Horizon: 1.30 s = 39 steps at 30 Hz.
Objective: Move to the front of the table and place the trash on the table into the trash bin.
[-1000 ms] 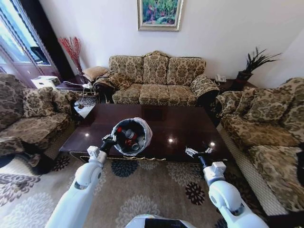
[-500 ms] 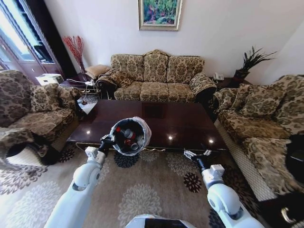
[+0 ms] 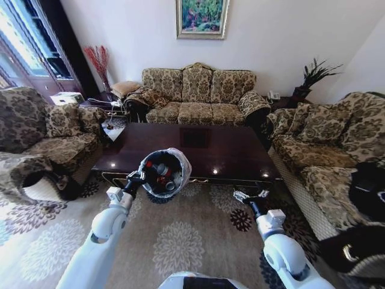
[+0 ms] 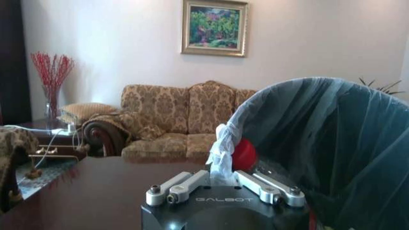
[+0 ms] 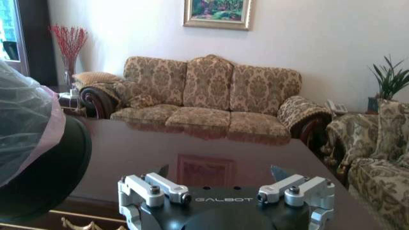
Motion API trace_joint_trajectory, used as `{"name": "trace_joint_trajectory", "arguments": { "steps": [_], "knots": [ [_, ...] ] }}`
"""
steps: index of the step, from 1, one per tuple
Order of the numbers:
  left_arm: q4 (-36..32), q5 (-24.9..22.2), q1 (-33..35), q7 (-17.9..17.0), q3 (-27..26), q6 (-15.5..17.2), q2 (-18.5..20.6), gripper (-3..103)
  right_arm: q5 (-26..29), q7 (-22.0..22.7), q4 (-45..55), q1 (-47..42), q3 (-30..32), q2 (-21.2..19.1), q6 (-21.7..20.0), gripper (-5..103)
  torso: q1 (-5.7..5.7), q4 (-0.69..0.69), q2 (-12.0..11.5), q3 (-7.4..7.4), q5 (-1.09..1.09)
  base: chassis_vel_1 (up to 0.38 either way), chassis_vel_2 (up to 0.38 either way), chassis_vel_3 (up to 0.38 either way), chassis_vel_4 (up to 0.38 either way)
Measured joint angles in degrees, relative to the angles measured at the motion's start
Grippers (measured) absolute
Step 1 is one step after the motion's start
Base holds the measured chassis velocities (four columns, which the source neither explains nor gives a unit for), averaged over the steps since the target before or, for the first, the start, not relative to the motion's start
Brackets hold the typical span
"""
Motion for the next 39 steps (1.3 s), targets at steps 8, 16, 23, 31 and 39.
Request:
{"name": "trace_joint_trajectory", "arguments": {
  "steps": [8, 16, 23, 31, 39],
  "knots": [
    [-0.45, 0.15, 0.3, 0.05, 0.24, -0.02, 0.07, 1, -0.83, -0.53, -0.36, -0.39, 0.14, 0.67, 1.12, 100, -0.02, -0.01, 0.01, -0.01, 0.01, 0.148, -0.141, -0.126, 0.126],
    [-0.95, 0.21, 0.78, 0.08, -0.16, -0.02, 0.19, 1, -1.23, -1.24, -1.01, -0.45, 0.46, 0.71, 1.88, 100, 0.02, -0.01, 0.0, 0.01, 0.0, 0.028, -0.012, -0.023, 0.017],
    [-1.39, 0.2, 1.22, 0.28, -0.74, -0.02, 0.3, 1, -1.76, -1.3, -1.22, -0.41, 0.01, 0.74, 2.22, 100, 0.01, -0.02, 0.0, 0.01, 0.01, 0.065, 0.087, -0.064, -0.088],
    [-1.95, 0.41, 1.45, 0.32, -0.51, -0.02, 0.28, 1, -2.56, -1.43, -1.34, -0.7, -0.13, 0.96, 2.56, 100, -0.01, 0.0, 0.0, 0.0, 0.0, 0.224, 0.198, -0.209, -0.212],
    [-2.28, 0.52, 2.02, 0.43, -1.07, -0.02, 0.08, 1, -2.95, -1.65, -1.32, -0.84, -0.27, 1.35, 2.8, 100, -0.01, 0.0, 0.0, 0.0, 0.02, 0.299, 0.288, -0.294, -0.288]
  ]
}}
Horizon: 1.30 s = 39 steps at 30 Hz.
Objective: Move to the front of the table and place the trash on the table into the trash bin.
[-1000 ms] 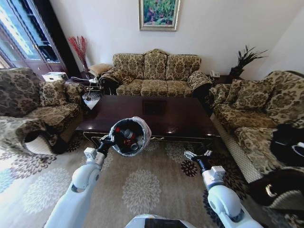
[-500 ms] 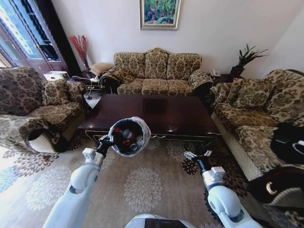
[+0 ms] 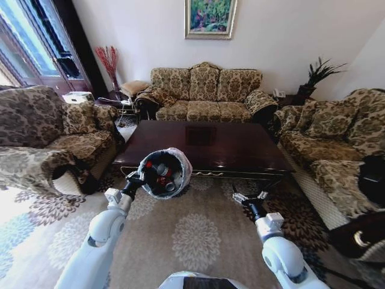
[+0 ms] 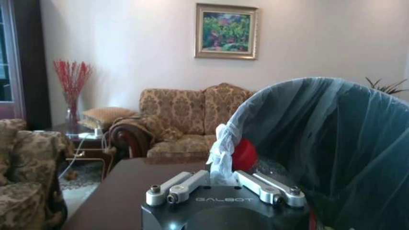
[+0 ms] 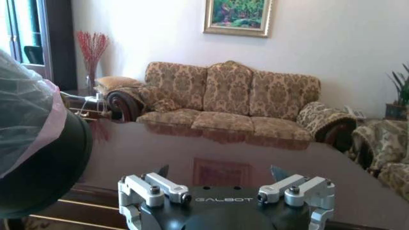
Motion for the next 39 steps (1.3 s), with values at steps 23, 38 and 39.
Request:
{"name": "trace_joint_trajectory", "arguments": {
  "steps": [23, 38, 39],
  "knots": [
    [0.5, 0.07, 0.1, 0.33, 0.33, -0.87, -0.23, 1, -0.09, 0.14, -0.23, -0.77, 0.82, 0.61, 1.92, 100, -0.01, -0.03, 0.01, -0.01, 0.04, 0.234, 0.219, -0.221, -0.232],
    [0.49, -0.06, 0.64, 0.2, -0.14, -0.33, -0.01, 1, 0.16, 0.12, -0.29, 0.26, 1.82, 0.92, 2.26, 100, -1.04, -0.03, -2.17, -1.14, -0.03, -0.015, -0.015, 0.004, 0.006],
    [0.49, -0.07, 0.91, 0.15, -0.37, -0.33, -0.01, 1, 0.16, 0.12, -0.23, 0.36, 1.95, 0.93, 2.26, 100, -1.19, -0.04, -2.49, -1.31, -0.03, 0.0, 0.0, 0.0, 0.0]
  ]
}}
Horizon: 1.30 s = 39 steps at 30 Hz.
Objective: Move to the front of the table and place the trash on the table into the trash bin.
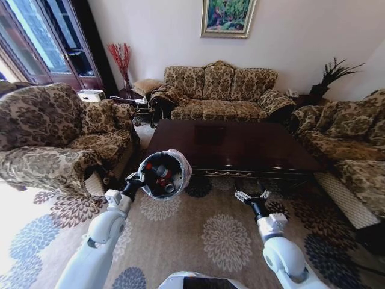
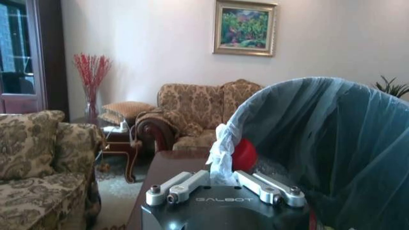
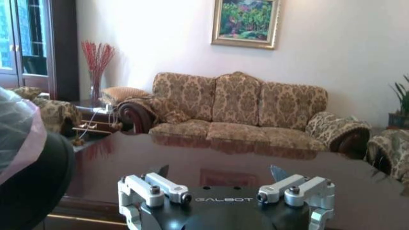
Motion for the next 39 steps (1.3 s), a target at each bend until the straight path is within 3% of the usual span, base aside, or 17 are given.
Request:
{"name": "trace_joint_trajectory", "arguments": {
  "steps": [12, 26, 29, 32, 39],
  "knots": [
    [1.24, 2.25, 10.66, 2.68, -6.14, 1.11, 0.92, 1, -0.56, -0.96, 0.24, -2.88, 3.17, 1.57, 2.4, 100, -2.08, 0.0, -4.58, -2.51, 0.0, 0.0, 0.0, 0.0, 0.0],
    [4.58, 5.61, 10.09, 3.05, -5.67, 0.34, -2.35, 1, -2.52, -4.42, -0.97, -4.76, 4.03, 6.49, 4.63, 100, -3.93, -0.02, -8.71, -4.79, 0.0, 0.0, 0.0, 0.0, 0.0],
    [4.0, 5.59, 10.01, 3.14, -6.44, 0.58, -2.9, 1, -2.95, -5.37, 0.02, -5.82, 4.99, 7.58, 4.11, 100, -4.33, -0.02, -9.63, -5.3, 0.02, 0.0, 0.0, 0.0, 0.0],
    [3.13, 4.83, 10.33, 3.18, -7.4, 0.87, -2.93, 1, 0.18, -5.59, 6.23, -6.43, 8.71, 6.07, -0.91, 100, -5.13, 0.0, -11.35, -6.24, 0.0, 0.0, 0.0, 0.0, 0.0],
    [2.84, 4.46, 10.52, 3.17, -7.77, 0.89, -2.85, 1, 4.53, -7.14, 8.86, -7.97, 14.22, 3.98, -1.72, 100, -5.94, -0.02, -13.28, -7.32, 0.01, 0.0, 0.0, 0.0, 0.0]
  ]
}}
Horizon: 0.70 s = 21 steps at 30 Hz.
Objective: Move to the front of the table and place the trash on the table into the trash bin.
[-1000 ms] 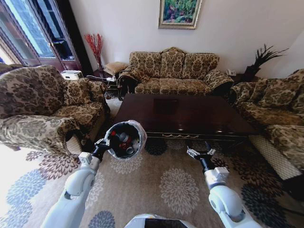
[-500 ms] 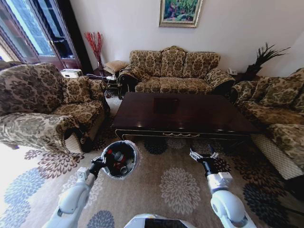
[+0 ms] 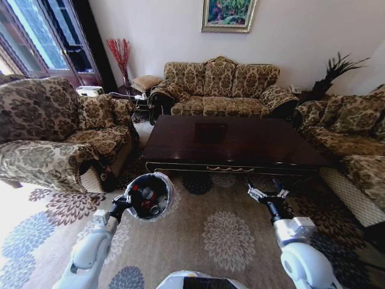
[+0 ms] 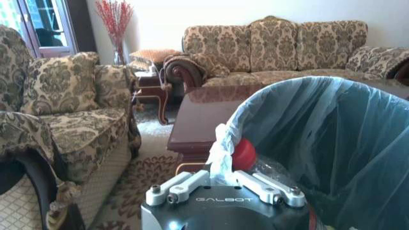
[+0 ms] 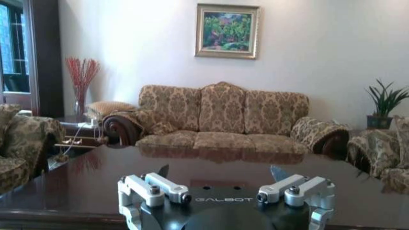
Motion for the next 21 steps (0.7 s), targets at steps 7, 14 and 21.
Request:
{"name": "trace_joint_trajectory", "arguments": {
  "steps": [7, 14, 21],
  "knots": [
    [-0.1, -0.31, 0.04, -0.06, -0.2, -0.08, -0.12, 1, -0.34, -1.01, 0.32, -1.02, 0.75, 0.23, 0.1, 100, -0.89, 0.01, -1.95, -1.09, 0.01, 0.0, 0.0, 0.0, 0.0],
    [-0.1, -1.2, -0.23, -0.03, -0.2, -0.29, 0.23, 1, -0.46, -1.02, 0.31, -1.0, 0.68, 0.26, 0.16, 100, -1.75, 0.01, -3.94, -2.2, 0.0, 0.0, 0.0, 0.0, 0.0],
    [0.23, -1.62, -0.63, -0.02, 0.63, -0.64, 0.38, 1, -0.5, -1.01, 0.27, -0.98, 0.62, 0.26, 0.2, 100, -2.5, 0.0, -5.62, -3.13, 0.0, 0.0, 0.0, 0.0, 0.0]
  ]
}}
